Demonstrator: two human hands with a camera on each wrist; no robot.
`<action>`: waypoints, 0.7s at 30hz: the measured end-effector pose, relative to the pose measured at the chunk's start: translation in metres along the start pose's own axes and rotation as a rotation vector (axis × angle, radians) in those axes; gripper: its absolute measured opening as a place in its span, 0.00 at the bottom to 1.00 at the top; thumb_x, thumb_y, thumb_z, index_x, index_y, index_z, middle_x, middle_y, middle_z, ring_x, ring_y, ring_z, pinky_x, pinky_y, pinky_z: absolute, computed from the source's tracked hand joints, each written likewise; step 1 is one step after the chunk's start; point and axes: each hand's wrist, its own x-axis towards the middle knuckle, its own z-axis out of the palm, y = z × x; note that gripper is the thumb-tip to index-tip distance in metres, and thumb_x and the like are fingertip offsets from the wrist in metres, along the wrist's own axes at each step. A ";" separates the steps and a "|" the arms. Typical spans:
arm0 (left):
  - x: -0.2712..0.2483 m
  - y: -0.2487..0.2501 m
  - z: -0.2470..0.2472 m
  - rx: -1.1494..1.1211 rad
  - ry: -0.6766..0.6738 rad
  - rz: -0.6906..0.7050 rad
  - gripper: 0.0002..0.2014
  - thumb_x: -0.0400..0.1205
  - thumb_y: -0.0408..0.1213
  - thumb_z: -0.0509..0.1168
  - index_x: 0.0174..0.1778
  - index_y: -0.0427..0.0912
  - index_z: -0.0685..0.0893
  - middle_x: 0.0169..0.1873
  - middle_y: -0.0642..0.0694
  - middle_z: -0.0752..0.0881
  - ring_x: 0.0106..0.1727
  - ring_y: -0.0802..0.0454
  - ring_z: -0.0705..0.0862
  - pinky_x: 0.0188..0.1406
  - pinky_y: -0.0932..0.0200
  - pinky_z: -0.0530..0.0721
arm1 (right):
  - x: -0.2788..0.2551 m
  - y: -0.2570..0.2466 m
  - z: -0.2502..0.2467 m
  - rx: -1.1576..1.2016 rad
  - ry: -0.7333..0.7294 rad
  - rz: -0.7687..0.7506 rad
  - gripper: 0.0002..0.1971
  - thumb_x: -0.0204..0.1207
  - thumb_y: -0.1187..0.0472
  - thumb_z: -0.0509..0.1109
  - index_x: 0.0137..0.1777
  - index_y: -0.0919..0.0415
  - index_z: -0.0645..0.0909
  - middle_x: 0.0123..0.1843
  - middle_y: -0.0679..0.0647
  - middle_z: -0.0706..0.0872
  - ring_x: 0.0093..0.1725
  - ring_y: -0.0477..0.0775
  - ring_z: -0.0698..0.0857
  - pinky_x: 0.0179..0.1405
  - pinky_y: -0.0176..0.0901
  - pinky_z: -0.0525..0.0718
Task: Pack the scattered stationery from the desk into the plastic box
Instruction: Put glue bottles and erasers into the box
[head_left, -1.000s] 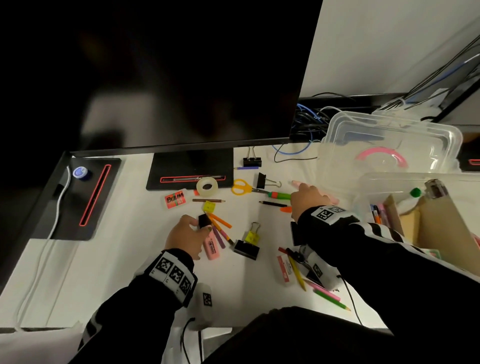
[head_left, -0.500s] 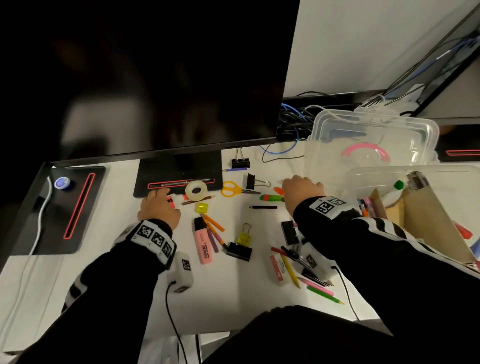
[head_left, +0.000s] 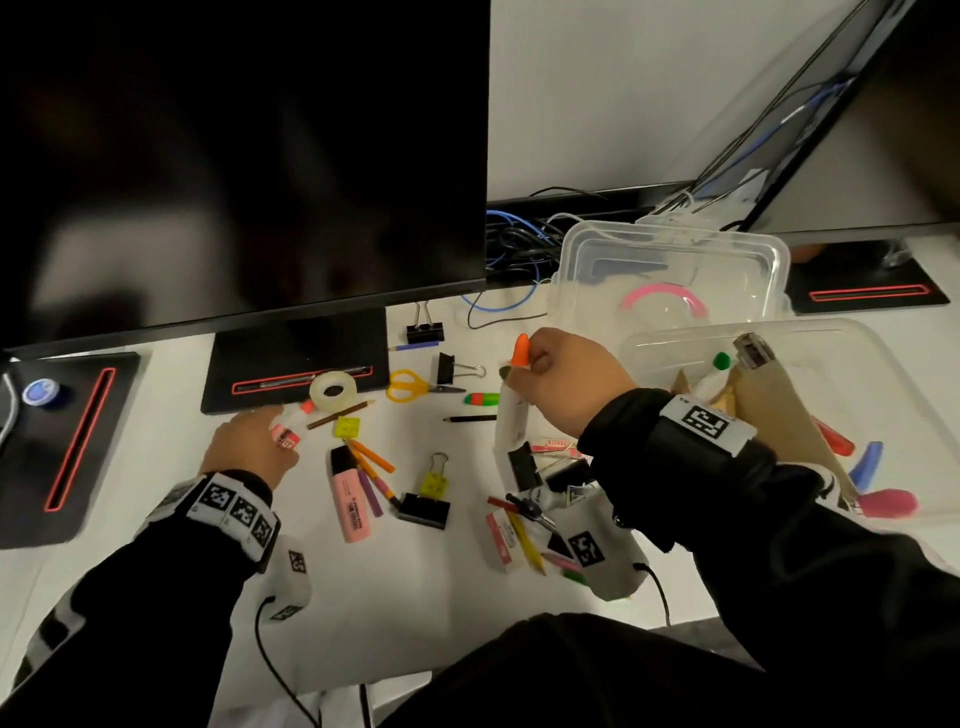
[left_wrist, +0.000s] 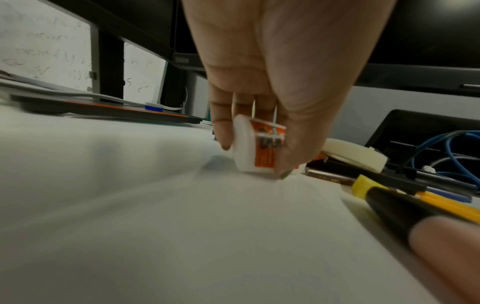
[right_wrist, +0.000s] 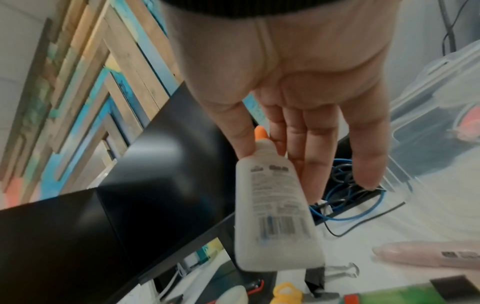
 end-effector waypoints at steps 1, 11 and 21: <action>-0.002 0.000 -0.001 -0.031 -0.010 -0.014 0.23 0.74 0.34 0.73 0.65 0.40 0.78 0.57 0.38 0.84 0.57 0.39 0.82 0.59 0.46 0.78 | -0.003 -0.001 -0.006 0.030 -0.003 -0.020 0.11 0.78 0.51 0.66 0.42 0.57 0.72 0.34 0.50 0.78 0.40 0.54 0.78 0.36 0.39 0.73; -0.055 0.021 -0.047 -0.202 0.149 -0.171 0.16 0.78 0.37 0.68 0.60 0.35 0.78 0.53 0.31 0.84 0.53 0.32 0.80 0.54 0.41 0.76 | -0.019 0.040 -0.112 0.047 -0.075 -0.154 0.12 0.68 0.52 0.76 0.41 0.59 0.82 0.35 0.53 0.90 0.36 0.53 0.88 0.47 0.47 0.84; -0.116 0.164 -0.093 -0.597 0.163 0.187 0.11 0.73 0.41 0.74 0.49 0.46 0.82 0.39 0.51 0.87 0.39 0.56 0.83 0.37 0.60 0.76 | -0.003 0.127 -0.161 -0.682 -0.238 -0.078 0.14 0.65 0.47 0.78 0.35 0.50 0.75 0.33 0.42 0.77 0.33 0.43 0.76 0.27 0.33 0.68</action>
